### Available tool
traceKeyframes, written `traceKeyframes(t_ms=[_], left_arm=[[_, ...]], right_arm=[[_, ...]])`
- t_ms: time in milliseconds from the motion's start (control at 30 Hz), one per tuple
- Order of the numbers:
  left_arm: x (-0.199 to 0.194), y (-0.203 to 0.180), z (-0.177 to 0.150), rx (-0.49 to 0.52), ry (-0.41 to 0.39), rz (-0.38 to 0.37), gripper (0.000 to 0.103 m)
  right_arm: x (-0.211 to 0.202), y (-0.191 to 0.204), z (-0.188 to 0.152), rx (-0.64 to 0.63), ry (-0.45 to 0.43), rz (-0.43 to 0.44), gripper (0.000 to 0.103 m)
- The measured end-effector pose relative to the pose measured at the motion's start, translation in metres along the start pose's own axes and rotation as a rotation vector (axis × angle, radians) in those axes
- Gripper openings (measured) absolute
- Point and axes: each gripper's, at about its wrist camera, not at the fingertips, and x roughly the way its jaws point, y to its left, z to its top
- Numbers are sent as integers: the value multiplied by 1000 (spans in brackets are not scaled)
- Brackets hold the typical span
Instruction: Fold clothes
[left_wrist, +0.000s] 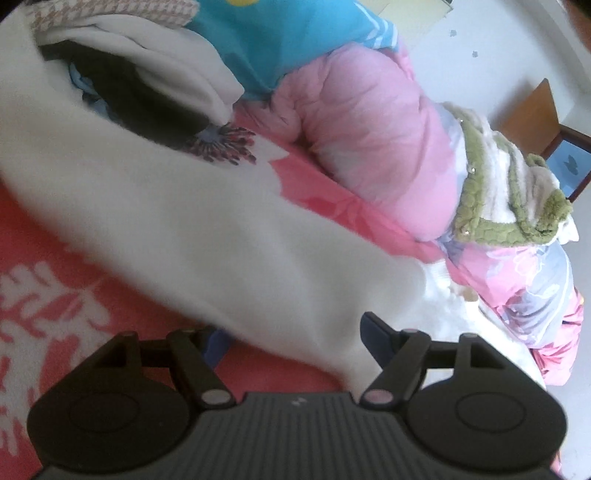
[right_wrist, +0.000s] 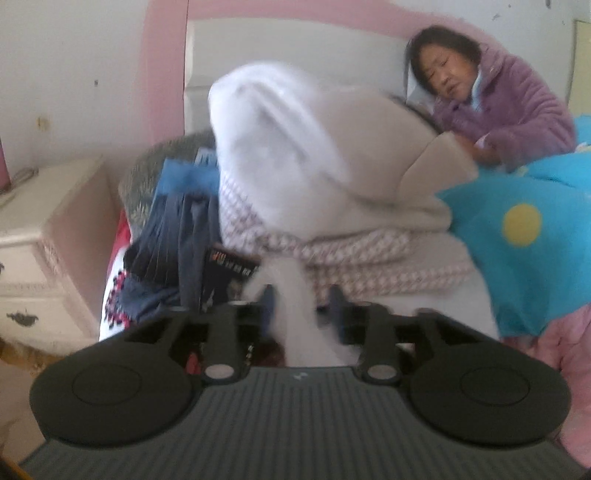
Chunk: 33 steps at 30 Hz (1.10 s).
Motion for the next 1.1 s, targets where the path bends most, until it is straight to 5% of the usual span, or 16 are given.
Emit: traceKeyframes(t_ms=[133, 300, 467, 600, 833, 1100], left_arm=[[-1, -1, -1, -2, -11, 2, 75], [-6, 2, -4, -38, -12, -5, 73], [-20, 3, -10, -70, -25, -39, 73], [-26, 4, -18, -77, -32, -32, 73], [-23, 4, -23, -74, -42, -9, 73], [-14, 8, -14, -99, -42, -5, 73]], right_arm=[[-27, 0, -3, 3, -58, -21, 65], [-95, -35, -21, 181, -155, -129, 73], [-173, -78, -94, 487, -248, -242, 78], [-206, -107, -177, 770, -238, -299, 75], [-167, -142, -257, 938, 32, -386, 36], [-107, -173, -228, 719, 92, -450, 39]])
